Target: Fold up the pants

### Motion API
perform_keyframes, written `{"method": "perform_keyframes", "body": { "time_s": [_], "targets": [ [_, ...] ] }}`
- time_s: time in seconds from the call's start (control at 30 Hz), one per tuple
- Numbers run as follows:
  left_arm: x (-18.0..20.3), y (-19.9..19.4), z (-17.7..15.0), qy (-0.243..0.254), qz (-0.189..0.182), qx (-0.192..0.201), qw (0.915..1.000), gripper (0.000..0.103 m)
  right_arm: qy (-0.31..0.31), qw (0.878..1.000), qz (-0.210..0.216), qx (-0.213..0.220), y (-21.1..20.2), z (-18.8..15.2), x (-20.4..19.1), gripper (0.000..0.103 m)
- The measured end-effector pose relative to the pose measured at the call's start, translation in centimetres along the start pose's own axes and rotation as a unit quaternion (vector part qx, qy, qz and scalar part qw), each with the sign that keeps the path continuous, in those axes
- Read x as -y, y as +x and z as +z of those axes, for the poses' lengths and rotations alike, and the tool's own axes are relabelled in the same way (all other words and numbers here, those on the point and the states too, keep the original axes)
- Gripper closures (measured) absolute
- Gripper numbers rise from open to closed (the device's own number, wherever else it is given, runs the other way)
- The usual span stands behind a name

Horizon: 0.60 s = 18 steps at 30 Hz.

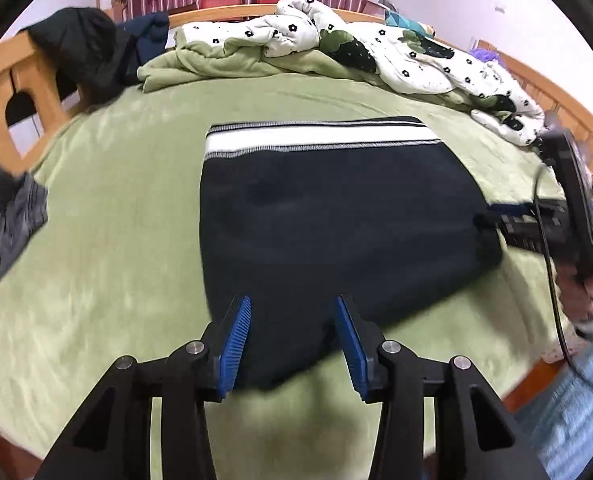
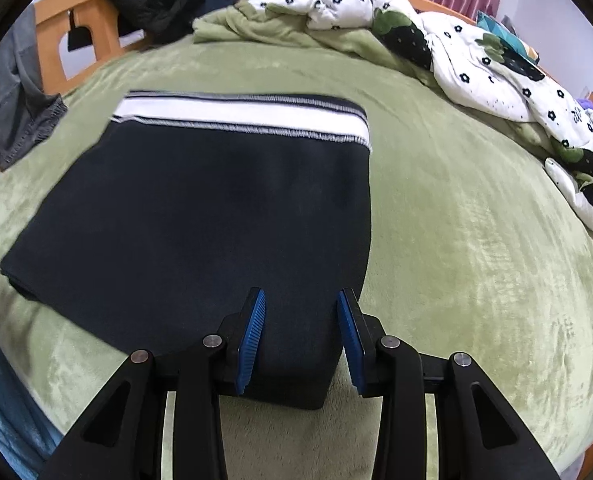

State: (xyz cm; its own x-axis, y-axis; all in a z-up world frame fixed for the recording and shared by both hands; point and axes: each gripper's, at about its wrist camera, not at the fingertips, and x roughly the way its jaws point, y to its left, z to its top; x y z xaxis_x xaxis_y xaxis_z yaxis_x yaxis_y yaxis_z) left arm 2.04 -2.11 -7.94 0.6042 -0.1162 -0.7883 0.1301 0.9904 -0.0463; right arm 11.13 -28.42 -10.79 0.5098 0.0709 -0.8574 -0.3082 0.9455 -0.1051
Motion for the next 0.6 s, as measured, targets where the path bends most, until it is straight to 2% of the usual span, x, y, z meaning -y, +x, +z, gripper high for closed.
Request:
{"method": "perform_keyframes", "body": {
  "time_s": [0.17,0.23,0.4,0.6],
  "targets": [
    [0.0,4.4,-1.4,-0.031,0.001,-0.044,0.9985,0.059,-0.002,1.0,0.001,0.004,0.2,-0.9,0.2,0.061],
    [0.1,4.2,-1.7,-0.029,0.002,-0.031,0.9991,0.059,0.011,1.0,0.013,-0.001,0.3,-1.1,0.8,0.058],
    [0.1,4.2,-1.6,-0.031,-0.003,-0.033,0.999,0.056,0.038,0.999,0.035,-0.012,0.7,-1.2,2.1,0.053],
    [0.2,4.1,-1.7,-0.022,0.003,-0.03,0.9993,0.056,0.025,0.999,0.021,-0.01,0.8,-1.2,1.2,0.053]
  ]
}}
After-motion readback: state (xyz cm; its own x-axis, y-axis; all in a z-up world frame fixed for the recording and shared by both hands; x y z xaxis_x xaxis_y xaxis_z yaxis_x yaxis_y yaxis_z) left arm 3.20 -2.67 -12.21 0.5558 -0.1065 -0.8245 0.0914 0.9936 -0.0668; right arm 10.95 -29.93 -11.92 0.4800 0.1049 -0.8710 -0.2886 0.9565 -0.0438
